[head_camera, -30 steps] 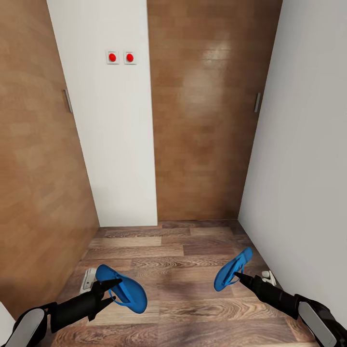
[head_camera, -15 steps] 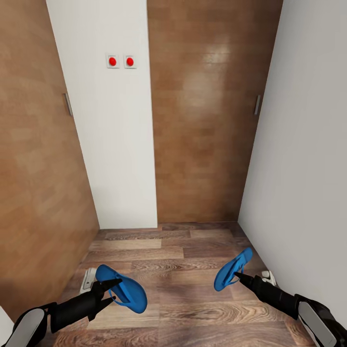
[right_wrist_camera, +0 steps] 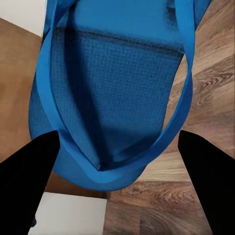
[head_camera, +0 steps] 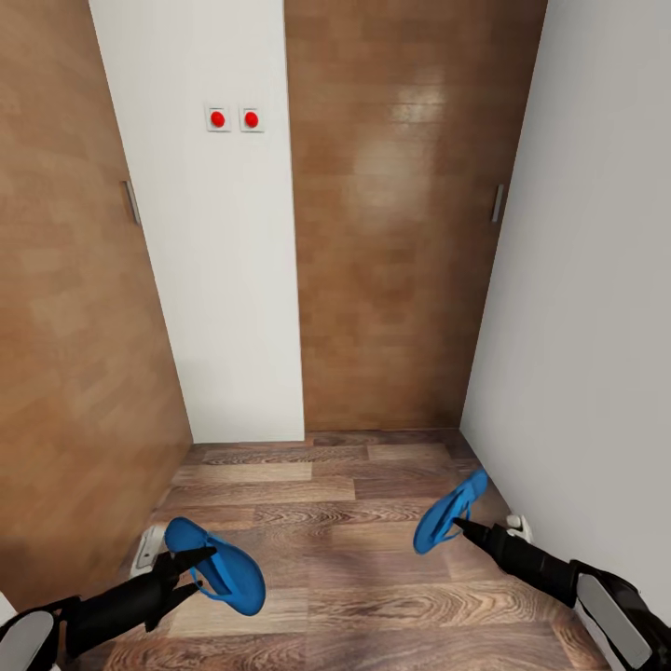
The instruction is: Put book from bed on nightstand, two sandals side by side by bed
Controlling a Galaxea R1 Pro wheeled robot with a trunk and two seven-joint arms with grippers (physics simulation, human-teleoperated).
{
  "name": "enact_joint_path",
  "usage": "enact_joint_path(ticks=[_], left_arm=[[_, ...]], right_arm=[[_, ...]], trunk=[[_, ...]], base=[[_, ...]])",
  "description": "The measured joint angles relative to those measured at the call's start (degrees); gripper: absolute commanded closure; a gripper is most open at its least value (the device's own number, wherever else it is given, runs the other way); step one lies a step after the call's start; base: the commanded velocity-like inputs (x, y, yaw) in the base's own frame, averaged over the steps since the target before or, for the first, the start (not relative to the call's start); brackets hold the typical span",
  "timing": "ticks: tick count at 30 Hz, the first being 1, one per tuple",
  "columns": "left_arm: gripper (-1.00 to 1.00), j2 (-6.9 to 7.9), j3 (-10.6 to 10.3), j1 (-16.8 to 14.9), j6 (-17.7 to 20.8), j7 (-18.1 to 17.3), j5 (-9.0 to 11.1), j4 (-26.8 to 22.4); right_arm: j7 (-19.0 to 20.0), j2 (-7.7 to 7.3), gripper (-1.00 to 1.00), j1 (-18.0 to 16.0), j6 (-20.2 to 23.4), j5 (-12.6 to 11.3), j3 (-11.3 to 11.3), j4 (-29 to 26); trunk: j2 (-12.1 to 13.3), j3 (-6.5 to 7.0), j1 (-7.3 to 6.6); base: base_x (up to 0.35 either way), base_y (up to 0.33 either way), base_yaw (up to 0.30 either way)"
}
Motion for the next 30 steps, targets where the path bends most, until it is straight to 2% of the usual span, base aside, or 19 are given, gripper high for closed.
enact_joint_path(ticks=[6,13,30], left_arm=[[1.0,0.41,0.1,1.0,-0.5,0.0,-0.1,-1.9],[1.0,0.43,0.0,1.2,-0.6,0.0,-0.2,-1.8],[1.0,0.36,0.3,1.2,-0.7,-0.1,-0.2,-1.8]], right_arm=[[0.1,0.26,1.0,-0.2,0.0,0.1,0.5,1.6],[0.0,0.33,1.0,-0.2,-0.1,0.0,1.2,1.8],[0.1,0.32,1.0,-0.2,-0.2,-0.1,0.7,1.9]], trunk=[[0.0,0.0,0.0],[0.0,0.0,0.0],[0.0,0.0,0.0]], base=[[0.0,0.0,0.0],[0.0,0.0,0.0],[-0.003,0.0,0.0]])
